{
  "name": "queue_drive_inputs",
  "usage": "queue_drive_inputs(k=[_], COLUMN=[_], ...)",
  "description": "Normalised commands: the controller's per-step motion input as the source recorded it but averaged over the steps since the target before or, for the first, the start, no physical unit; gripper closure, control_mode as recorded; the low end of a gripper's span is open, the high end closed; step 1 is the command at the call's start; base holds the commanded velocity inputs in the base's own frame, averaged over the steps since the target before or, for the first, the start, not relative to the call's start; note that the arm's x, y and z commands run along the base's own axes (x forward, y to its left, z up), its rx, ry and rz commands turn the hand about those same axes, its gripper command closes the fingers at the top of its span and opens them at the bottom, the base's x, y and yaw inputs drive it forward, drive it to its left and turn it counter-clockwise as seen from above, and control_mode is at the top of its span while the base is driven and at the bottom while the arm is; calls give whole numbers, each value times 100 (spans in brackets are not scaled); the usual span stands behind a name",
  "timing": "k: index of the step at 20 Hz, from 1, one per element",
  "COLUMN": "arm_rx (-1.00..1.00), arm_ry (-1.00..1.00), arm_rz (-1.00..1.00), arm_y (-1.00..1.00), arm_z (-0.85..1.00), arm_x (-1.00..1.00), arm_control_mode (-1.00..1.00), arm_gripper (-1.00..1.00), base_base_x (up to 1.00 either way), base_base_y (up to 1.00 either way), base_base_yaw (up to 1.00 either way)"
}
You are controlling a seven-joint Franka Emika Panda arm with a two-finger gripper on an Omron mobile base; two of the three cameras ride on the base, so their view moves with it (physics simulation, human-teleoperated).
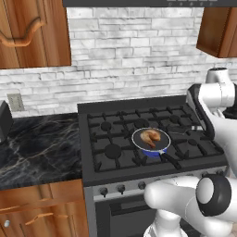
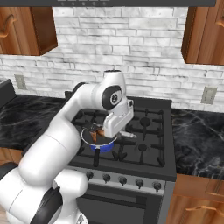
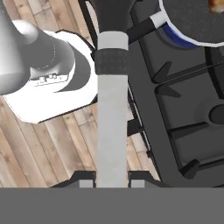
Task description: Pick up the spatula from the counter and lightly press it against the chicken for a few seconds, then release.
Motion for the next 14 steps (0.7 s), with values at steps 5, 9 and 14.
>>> queue_drive_inputs(k=[5, 9, 14], arm_rx=[-5, -5, -6], arm_ry=[0, 1, 2], arm_rz=[0, 0, 0], arm_y=[12, 15, 10], arm_z=[0, -5, -16], arm_x=[11, 16, 24], arm_control_mode=[-100, -100, -100], arm_gripper=[100, 100, 100], base_base_x=[0, 0, 0], base_base_y=[0, 0, 0], base_base_yaw=[0, 0, 0])
